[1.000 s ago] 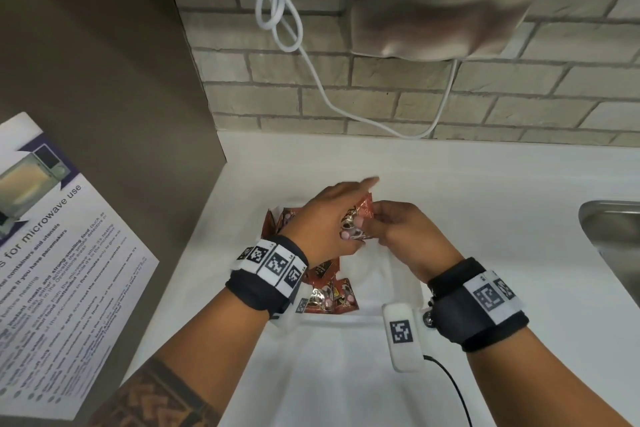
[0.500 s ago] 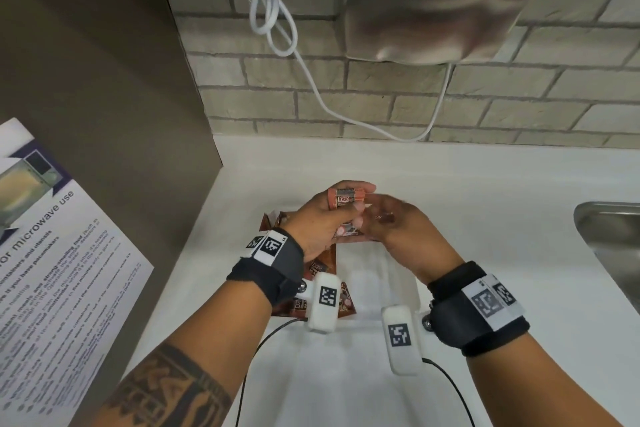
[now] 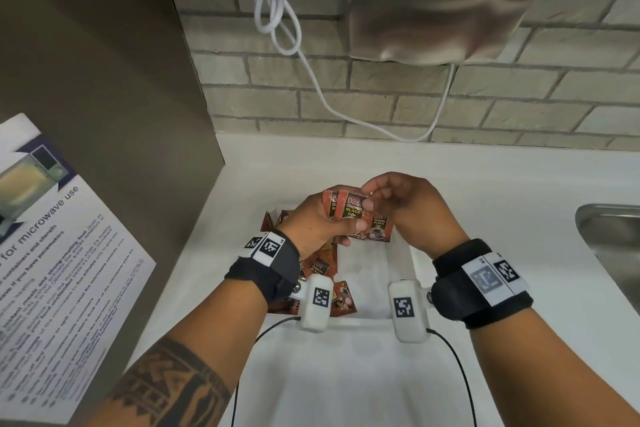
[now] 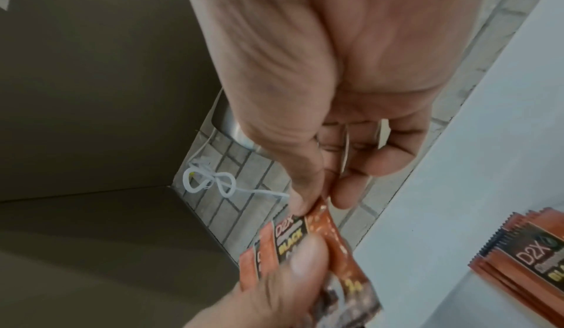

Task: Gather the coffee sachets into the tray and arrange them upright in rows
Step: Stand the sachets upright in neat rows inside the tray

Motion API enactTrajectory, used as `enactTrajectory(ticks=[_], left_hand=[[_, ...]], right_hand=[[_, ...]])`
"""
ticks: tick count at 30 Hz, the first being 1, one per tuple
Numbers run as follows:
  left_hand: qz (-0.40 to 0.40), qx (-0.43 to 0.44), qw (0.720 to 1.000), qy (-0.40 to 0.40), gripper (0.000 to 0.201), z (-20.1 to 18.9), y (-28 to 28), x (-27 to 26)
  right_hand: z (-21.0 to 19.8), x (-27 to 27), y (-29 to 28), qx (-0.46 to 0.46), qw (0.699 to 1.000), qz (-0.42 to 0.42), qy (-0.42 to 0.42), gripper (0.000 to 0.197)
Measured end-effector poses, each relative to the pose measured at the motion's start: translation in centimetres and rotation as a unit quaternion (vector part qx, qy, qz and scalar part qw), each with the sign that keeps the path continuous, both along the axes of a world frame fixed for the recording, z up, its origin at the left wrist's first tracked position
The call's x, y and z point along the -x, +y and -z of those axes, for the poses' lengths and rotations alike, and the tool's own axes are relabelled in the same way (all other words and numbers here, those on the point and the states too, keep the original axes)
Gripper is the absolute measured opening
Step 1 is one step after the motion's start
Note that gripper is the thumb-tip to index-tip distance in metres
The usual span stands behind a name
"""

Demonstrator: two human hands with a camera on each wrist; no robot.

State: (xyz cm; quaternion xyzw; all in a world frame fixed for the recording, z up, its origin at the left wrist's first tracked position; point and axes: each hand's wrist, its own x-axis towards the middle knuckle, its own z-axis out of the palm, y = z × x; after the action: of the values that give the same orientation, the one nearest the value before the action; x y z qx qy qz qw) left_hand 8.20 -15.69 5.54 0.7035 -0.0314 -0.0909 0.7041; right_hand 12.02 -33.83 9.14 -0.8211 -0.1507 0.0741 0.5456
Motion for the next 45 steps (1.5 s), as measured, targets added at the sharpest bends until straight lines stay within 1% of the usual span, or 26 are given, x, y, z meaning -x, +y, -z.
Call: enactTrajectory(ticks=[5,9,11,13,15,17,19,22,25,27,29,31,32,34,38,42,45], left_hand=[[-0.013,-0.059,0.998,-0.025,0.041,0.0,-0.4,-0.2],[-0.044,-0.119,0.992,-0.016,0.036,0.6,-0.8,-0.7],[-0.045,-0.164,0.985,0.021,0.034,1.2,-0.7,-0.9],[-0.032,-0.208,0.974,0.082,0.033,1.6,-0.8,-0.8],[-0.001,-0.224,0.964,0.141,0.027,1.9,-1.4,-0.7],[0.043,-0.23,0.955,0.182,0.024,2.4,-2.4,-0.7],[0.08,-0.242,0.944,0.208,0.023,3.2,-3.5,-1.0],[0.107,-0.253,0.93,0.244,0.025,4.4,-5.2,-2.0],[0.114,-0.263,0.924,0.252,0.033,5.4,-6.4,-3.3],[0.115,-0.269,0.92,0.261,0.035,5.8,-6.9,-4.3],[0.121,-0.277,0.91,0.285,0.028,6.1,-7.1,-5.0],[0.133,-0.28,0.897,0.316,0.02,6.5,-7.0,-5.6],[0.13,-0.276,0.895,0.324,0.018,6.7,-6.9,-5.7],[0.121,-0.269,0.897,0.328,0.021,7.1,-6.7,-6.0],[0.114,-0.273,0.902,0.313,0.025,7.3,-6.5,-6.2],[0.114,-0.258,0.9,0.332,0.028,7.4,-6.6,-6.0],[0.109,-0.249,0.902,0.335,0.031,7.5,-6.4,-5.9]], right_hand=[[0.0,-0.6,-0.7,0.021,1.0,-0.006,-0.001,0.009],[0.2,-1.2,-1.4,0.047,0.998,0.023,-0.028,0.007],[0.4,-1.6,-1.8,0.077,0.995,0.045,-0.038,0.004],[0.9,-2.3,-2.4,0.111,0.992,0.062,-0.028,0.003],[1.7,-2.9,-2.7,0.152,0.986,0.067,-0.001,0.003],[2.5,-3.5,-3.0,0.198,0.978,0.069,0.019,0.004],[3.5,-4.0,-3.0,0.225,0.971,0.071,0.033,0.005],[4.6,-4.5,-3.0,0.246,0.965,0.069,0.054,0.01],[5.2,-4.9,-2.6,0.283,0.956,0.059,0.056,0.01],[5.5,-5.2,-2.4,0.308,0.948,0.051,0.057,0.015],[6.1,-5.5,-2.3,0.325,0.943,0.05,0.052,0.018],[6.5,-5.7,-2.2,0.333,0.941,0.05,0.043,0.018],[6.7,-5.8,-2.2,0.336,0.94,0.048,0.042,0.018],[7.1,-6.1,-2.3,0.334,0.94,0.049,0.046,0.017],[7.7,-6.6,-2.4,0.292,0.951,0.082,0.056,0.017],[7.9,-6.5,-2.5,0.255,0.96,0.1,0.06,0.022],[7.9,-6.5,-2.6,0.249,0.961,0.102,0.058,0.023]])
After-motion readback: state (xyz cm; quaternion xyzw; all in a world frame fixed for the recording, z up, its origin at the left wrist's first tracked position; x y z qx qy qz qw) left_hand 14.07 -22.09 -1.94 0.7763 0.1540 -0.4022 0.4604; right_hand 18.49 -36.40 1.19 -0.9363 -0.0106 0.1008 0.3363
